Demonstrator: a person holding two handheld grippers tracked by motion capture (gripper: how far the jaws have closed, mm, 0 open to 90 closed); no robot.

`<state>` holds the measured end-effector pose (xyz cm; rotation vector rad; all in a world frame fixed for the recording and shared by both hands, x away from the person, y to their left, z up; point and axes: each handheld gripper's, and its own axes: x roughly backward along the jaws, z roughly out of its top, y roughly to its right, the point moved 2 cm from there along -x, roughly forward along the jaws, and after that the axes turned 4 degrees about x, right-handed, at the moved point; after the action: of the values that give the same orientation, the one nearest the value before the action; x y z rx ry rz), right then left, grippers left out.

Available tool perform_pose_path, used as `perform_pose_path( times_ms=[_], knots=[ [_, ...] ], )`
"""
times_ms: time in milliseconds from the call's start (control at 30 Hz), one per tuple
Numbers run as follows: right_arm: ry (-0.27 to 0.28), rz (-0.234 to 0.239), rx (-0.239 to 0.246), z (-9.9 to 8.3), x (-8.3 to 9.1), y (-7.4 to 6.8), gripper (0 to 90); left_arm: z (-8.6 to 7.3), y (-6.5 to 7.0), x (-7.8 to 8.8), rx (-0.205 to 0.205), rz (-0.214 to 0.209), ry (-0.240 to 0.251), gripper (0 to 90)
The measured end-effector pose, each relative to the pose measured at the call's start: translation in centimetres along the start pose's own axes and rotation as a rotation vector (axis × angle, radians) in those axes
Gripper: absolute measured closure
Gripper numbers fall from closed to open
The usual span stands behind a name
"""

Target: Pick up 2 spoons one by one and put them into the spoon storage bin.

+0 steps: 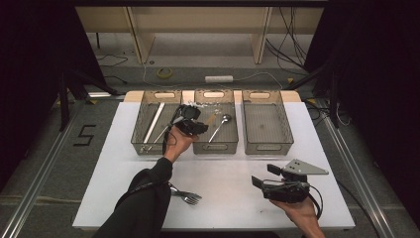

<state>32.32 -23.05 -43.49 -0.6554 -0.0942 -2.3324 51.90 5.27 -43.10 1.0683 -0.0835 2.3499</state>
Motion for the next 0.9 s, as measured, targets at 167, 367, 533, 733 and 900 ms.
perform_pose_path(
  times_ms=[167, 367, 533, 733, 900],
  knots=[
    [-0.001, 0.001, 0.000, 0.00, -0.03, -0.01, 26.4, -0.13, -0.22, -0.25, 0.011, 0.002, -0.005, 73.1],
    [-0.004, 0.002, 0.000, -0.03, -0.03, 0.00, 26.4, -0.25, -0.30, -0.54, 0.014, 0.001, -0.015, 73.0],
    [-0.004, 0.005, 0.000, -0.01, -0.05, -0.02, 26.4, -0.23, -0.34, -0.76, 0.023, -0.003, -0.021, 72.7],
    [-0.007, 0.002, 0.002, -0.07, -0.07, 0.06, 26.4, -0.26, -0.30, -0.83, 0.035, -0.018, -0.033, 67.6],
    [-0.005, 0.003, 0.000, -0.04, -0.05, 0.05, 26.4, -0.21, -0.18, -0.31, 0.034, -0.050, -0.033, 59.0]
  ],
)
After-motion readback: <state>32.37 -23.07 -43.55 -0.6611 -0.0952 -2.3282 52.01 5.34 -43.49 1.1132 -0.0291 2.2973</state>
